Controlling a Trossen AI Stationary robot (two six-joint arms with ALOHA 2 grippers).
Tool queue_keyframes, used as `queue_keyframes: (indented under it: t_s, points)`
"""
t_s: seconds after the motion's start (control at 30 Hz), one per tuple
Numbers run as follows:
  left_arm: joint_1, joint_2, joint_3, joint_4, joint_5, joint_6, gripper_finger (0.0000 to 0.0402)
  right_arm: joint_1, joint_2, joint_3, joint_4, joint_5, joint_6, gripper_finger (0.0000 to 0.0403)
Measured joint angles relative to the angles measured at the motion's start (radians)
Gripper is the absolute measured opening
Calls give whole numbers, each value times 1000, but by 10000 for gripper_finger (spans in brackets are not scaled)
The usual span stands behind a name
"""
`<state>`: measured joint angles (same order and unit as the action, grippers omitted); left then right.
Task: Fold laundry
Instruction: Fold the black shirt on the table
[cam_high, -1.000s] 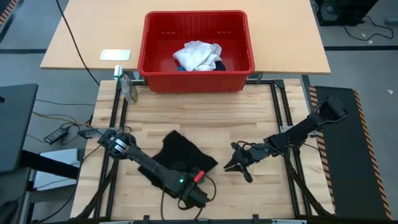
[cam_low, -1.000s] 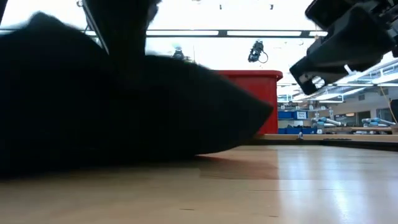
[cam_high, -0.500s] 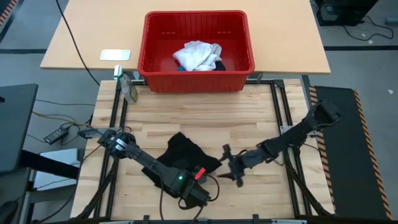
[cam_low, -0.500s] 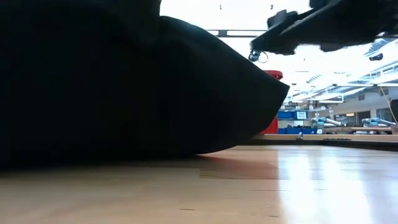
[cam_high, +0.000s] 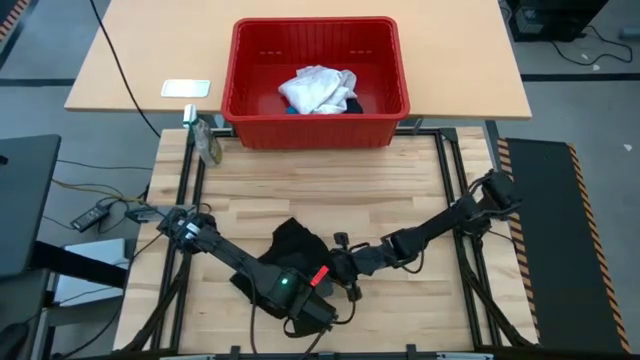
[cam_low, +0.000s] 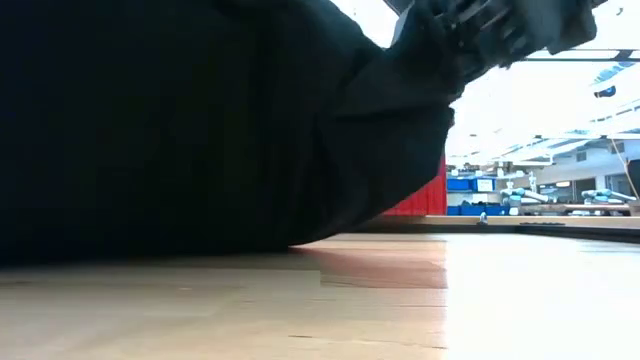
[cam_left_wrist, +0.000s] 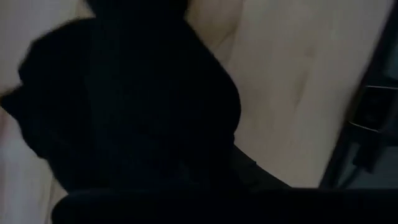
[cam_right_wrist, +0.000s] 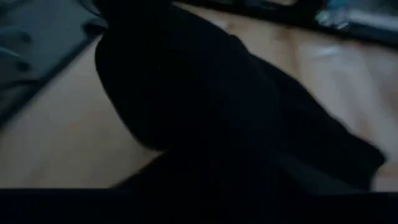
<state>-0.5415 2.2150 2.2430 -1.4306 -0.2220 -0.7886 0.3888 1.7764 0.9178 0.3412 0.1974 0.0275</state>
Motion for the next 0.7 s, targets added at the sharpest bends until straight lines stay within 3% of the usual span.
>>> queue_keyframes:
  t_s: [0.07,0.13,0.27,0.37,0.43,0.7]
  points:
    - [0,0,34,-15,-1,27,4,-1,-31,24,-92,-75,42,52]
    - [4,0,78,-49,0,54,4,3,-76,37,-181,-132,56,22]
    - [15,-25,97,16,17,93,4,8,-182,79,-379,-247,169,12]
    - [28,-43,98,157,125,124,4,8,-271,145,-562,-362,267,12]
    - [35,-42,115,242,167,162,4,9,-325,212,-680,-378,388,12]
    - [108,-73,111,294,81,255,4,11,-408,450,-1016,-540,655,12]
